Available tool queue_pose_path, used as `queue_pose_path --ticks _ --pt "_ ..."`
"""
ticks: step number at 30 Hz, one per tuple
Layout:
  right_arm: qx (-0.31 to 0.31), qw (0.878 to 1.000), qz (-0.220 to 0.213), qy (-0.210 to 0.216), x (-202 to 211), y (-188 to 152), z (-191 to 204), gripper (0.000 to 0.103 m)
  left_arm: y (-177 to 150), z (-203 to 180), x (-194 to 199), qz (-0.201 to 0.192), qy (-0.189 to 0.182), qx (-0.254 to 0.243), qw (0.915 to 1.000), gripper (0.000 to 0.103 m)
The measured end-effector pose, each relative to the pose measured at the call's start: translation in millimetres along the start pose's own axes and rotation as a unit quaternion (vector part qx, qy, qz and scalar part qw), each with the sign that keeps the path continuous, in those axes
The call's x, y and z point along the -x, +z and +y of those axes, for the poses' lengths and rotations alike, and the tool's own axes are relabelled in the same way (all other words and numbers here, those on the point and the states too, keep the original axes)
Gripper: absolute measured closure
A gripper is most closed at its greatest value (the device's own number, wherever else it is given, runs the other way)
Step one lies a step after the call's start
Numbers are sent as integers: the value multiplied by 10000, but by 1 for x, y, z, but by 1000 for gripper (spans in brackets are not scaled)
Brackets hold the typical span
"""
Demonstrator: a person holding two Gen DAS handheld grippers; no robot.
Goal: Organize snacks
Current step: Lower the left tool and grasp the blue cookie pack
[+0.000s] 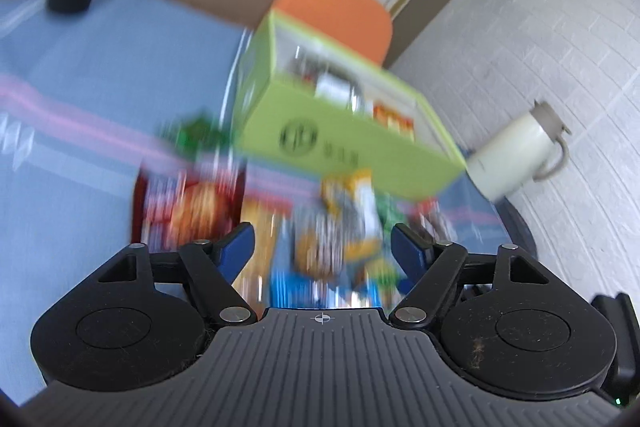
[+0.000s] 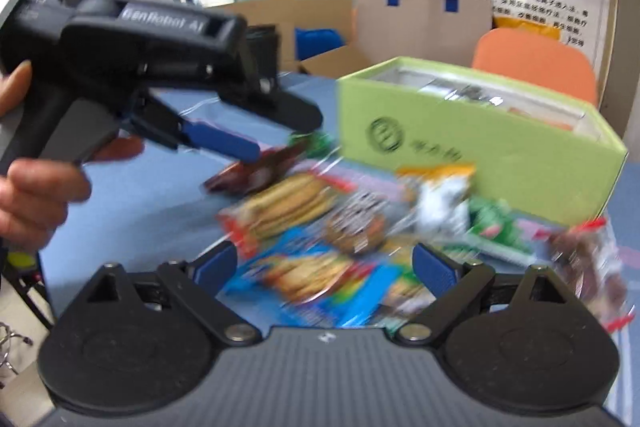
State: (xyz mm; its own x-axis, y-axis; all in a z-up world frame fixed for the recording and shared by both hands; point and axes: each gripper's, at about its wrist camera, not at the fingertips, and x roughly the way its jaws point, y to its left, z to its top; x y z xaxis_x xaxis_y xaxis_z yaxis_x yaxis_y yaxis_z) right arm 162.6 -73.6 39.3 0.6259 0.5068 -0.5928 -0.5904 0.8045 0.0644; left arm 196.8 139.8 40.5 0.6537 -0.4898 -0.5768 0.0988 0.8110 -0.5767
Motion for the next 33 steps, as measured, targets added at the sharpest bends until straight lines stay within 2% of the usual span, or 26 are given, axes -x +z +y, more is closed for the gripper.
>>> queue_pose_path --ticks 2,4,5,6,8,12,15,16,18,21,24,26,28,33 --pt "117 9999 -66 38 2 -2 9 9 -18 6 5 190 -73 109 9997 44" --pt "549 9982 -238 -19 -4 8 15 9 -31 11 12 273 11 263 9993 45" --pt "684 9975 -150 50 -12 14 14 9 -36 13 17 270 28 324 9991 45" --pt "678 9976 115 81 -23 20 11 9 -39 16 23 238 52 379 9990 45" --pt "470 9980 420 87 -35 21 3 9 -45 20 37 96 132 426 9990 44" --pt "-82 9976 604 343 -25 0 5 9 -51 27 57 -158 234 442 9986 36" --pt "-89 9980 526 327 -5 -16 24 9 -49 30 49 -69 154 532 9984 36" --pt "-43 9984 516 223 -3 -18 28 9 -50 29 45 -3 111 555 9984 36" --pt "-81 9986 523 -7 -3 -20 29 1 -51 25 37 131 -4 555 9984 37" --pt "-118 9983 480 -292 -7 -22 32 1 -53 14 24 278 -117 524 9982 37" --pt "-305 9969 399 -608 -7 -24 38 1 -53 2 11 389 -36 400 9984 36" --pt "-278 9962 392 -720 -7 -25 41 1 -52 -3 3 444 77 356 9984 32" --pt "-334 9970 274 -645 -3 -29 38 1 -52 -5 -2 474 147 359 9981 31" --pt "-318 9992 120 -209 6 -35 24 1 -51 -7 -7 520 34 518 9973 32"
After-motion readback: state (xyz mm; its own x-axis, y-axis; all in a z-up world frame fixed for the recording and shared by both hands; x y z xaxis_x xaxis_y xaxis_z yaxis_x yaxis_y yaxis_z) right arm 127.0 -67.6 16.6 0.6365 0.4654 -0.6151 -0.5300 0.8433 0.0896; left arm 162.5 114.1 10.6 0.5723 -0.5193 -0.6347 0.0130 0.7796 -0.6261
